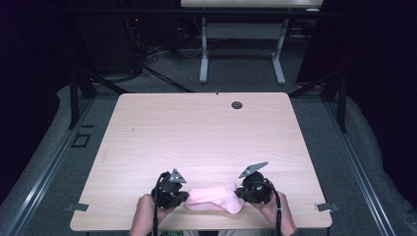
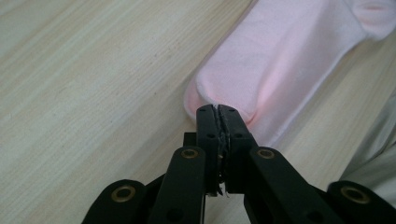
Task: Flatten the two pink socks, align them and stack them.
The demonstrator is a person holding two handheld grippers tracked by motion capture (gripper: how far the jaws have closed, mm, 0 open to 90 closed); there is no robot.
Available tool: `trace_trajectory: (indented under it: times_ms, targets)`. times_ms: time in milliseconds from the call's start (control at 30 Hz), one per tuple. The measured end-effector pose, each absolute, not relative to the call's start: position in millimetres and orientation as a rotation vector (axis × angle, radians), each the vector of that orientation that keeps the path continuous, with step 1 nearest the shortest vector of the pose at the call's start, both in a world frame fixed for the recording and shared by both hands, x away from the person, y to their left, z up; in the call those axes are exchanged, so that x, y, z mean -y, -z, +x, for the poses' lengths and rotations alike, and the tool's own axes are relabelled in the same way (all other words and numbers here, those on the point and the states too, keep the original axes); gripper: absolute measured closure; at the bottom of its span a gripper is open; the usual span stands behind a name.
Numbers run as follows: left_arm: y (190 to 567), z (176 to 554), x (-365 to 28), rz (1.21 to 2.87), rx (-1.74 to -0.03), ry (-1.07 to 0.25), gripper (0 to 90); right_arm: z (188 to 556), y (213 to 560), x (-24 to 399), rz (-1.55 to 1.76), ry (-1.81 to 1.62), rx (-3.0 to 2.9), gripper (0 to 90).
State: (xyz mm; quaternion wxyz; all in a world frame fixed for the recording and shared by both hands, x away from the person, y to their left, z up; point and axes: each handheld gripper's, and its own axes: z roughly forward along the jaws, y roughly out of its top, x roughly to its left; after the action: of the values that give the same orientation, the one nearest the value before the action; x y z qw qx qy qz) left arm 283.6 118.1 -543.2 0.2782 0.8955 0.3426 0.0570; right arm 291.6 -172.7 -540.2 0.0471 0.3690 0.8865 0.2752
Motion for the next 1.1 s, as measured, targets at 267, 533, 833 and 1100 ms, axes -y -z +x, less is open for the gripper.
trace_trajectory:
  times_ms: [267, 533, 833, 1100]
  targets:
    - [524.7, 280.5, -130.1, 2.297, -0.939, -0.265, 61.6, 288.8, 528.7, 182.2, 1.142, -0.923, -2.639, 73.3]
    - [528.8, 274.8, -102.7, 2.355, -0.798, -0.156, 84.6, 270.6, 531.3, 157.0, 1.019, -0.939, -2.77, 87.9]
    - [559.7, 271.0, -101.8, 2.443, -0.806, -0.13, 89.4, 266.9, 557.2, 146.2, 0.981, -0.807, -2.869, 89.7]
    - [561.7, 267.0, -108.6, 2.417, -0.823, -0.159, 89.5, 267.7, 559.6, 158.6, 0.996, -0.825, -2.869, 89.8]
